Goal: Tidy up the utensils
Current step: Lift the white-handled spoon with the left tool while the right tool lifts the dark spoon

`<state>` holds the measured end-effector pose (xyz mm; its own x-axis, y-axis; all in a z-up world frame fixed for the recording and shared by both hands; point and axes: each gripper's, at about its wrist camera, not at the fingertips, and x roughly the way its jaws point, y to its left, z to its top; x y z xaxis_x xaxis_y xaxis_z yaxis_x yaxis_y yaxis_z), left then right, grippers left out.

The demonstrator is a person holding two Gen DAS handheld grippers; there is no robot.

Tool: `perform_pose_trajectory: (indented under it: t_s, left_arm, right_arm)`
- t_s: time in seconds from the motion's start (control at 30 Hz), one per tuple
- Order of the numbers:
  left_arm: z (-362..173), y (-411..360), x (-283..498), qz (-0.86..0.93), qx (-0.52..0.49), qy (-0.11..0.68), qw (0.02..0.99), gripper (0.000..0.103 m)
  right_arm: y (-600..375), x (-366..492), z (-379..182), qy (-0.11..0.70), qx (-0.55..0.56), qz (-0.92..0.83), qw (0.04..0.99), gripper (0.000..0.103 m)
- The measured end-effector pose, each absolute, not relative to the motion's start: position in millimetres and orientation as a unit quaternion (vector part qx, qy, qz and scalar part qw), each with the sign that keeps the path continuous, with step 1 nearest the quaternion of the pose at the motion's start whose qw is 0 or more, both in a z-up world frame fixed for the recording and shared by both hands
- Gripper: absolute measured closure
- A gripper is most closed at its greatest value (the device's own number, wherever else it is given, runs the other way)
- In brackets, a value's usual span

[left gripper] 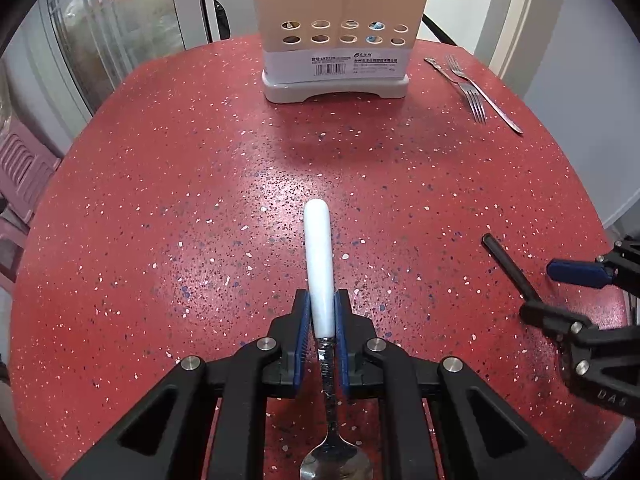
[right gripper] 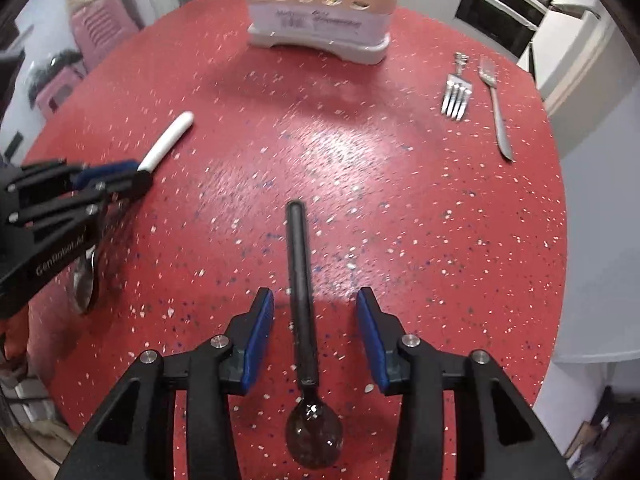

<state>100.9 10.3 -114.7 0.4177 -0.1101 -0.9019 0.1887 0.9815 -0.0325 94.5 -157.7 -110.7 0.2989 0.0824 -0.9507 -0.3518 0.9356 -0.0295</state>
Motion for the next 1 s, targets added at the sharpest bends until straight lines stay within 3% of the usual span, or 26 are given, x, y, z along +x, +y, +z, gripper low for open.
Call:
perform_pose_trajectory:
  t_s: [0.83,1.0]
  left_arm:
    - [-116,2,107,-0.07,0.06,0.547,0.832,0.068]
    - [-116,0,104,-0.071,0.071,0.542,0.834,0.068]
  right_arm:
    - [-151,117,-118,0.606,-0.114,0.149,0.773,0.058]
    - [-148,113,-118,0.604,-0.119,0.156,0.773,0.066]
